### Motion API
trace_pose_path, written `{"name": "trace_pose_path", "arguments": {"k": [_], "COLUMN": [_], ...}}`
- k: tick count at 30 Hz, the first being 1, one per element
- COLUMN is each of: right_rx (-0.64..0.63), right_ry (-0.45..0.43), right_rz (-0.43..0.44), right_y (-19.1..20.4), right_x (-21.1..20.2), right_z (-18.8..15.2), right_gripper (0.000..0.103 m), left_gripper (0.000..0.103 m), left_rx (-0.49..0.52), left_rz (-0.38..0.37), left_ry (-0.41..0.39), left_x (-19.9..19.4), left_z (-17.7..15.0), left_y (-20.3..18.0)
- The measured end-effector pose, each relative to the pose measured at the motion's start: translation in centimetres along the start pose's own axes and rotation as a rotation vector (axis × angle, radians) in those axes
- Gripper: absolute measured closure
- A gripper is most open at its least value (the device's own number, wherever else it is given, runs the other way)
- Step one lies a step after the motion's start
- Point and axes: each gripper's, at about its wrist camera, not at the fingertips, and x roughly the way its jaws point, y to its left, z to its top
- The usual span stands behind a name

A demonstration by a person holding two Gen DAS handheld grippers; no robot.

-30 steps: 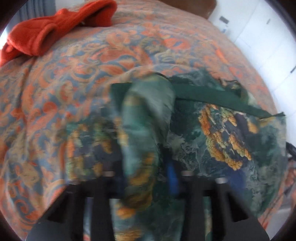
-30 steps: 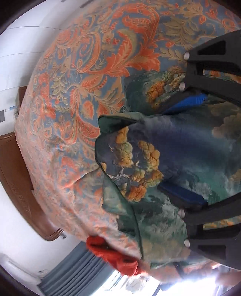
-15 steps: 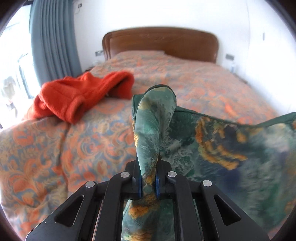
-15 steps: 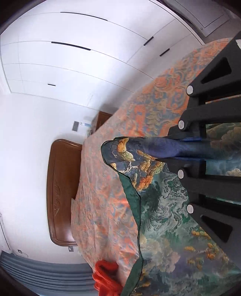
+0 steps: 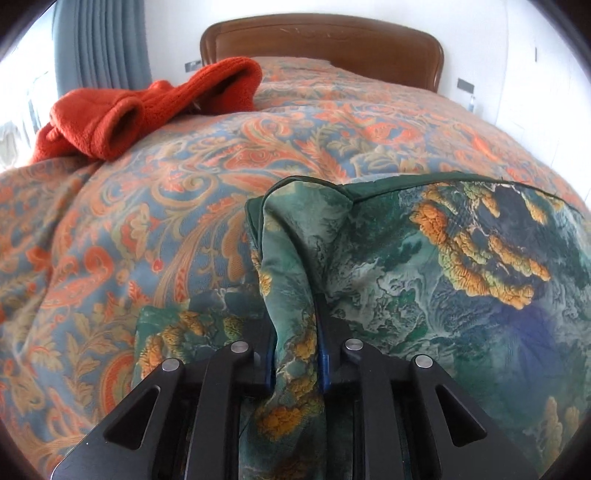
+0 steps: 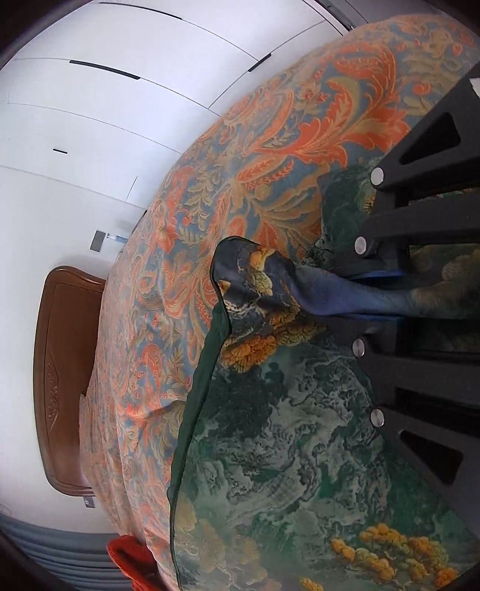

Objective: Fold large clothes
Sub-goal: 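Fold the held hem up over the jacket toward the collar with both grippers, then lower the hem onto the collar and open both grippers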

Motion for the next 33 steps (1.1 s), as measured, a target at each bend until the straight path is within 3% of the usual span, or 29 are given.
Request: {"name": "trace_pose_path", "arguments": {"k": [11, 15, 16, 17, 18, 20, 21, 23, 24, 25, 28, 33], "right_rx": [-0.002, 0.012, 0.020, 0.028, 0.037, 0.075, 0.099, 0.152, 0.181, 0.222, 0.273, 0.194], "right_ry": [-0.002, -0.008, -0.009, -0.009, -0.009, 0.002, 0.012, 0.029, 0.034, 0.032, 0.005, -0.073], "right_rz": [0.011, 0.026, 0.036, 0.045, 0.055, 0.090, 0.108, 0.137, 0.147, 0.166, 0.162, 0.149], "right_y": [0.7, 0.4, 0.2, -0.1, -0.3, -1.3, -1.9, -3.2, -3.9, -5.0, -6.8, -7.8], "right_x": [0.3, 0.1, -0.1, -0.2, -0.3, -0.6, -0.8, -1.4, -1.8, -2.4, -4.5, -9.7], "right_z": [-0.2, -0.2, -0.1, -0.1, 0.0, 0.3, 0.4, 0.8, 1.0, 1.2, 1.6, 1.3], "right_gripper": [0.088, 0.087, 0.086, 0.086, 0.084, 0.081, 0.075, 0.049, 0.023, 0.011, 0.011, 0.011], "left_gripper": [0.085, 0.080, 0.073, 0.057, 0.048, 0.018, 0.013, 0.007, 0.007, 0.007, 0.007, 0.004], "left_rx": [-0.013, -0.009, -0.006, -0.007, -0.013, -0.042, -0.063, -0.087, -0.098, -0.108, -0.109, -0.064], "left_rz": [-0.012, 0.001, 0.015, 0.040, 0.072, 0.112, 0.111, 0.080, 0.062, 0.045, 0.003, -0.028], "left_ry": [-0.003, -0.002, -0.003, -0.006, -0.010, -0.011, -0.007, 0.001, 0.004, 0.008, 0.006, -0.035], "left_x": [0.4, 0.2, 0.0, -0.2, -0.5, -1.2, -1.8, -2.7, -3.3, -4.0, -6.7, -11.7], "left_z": [-0.1, -0.1, -0.1, 0.0, 0.0, 0.2, 0.4, 0.6, 0.7, 0.8, 0.7, -0.8], "left_y": [-0.1, -0.2, -0.2, -0.3, -0.2, 0.3, 0.7, 1.4, 1.7, 2.0, 2.3, 1.9]}}
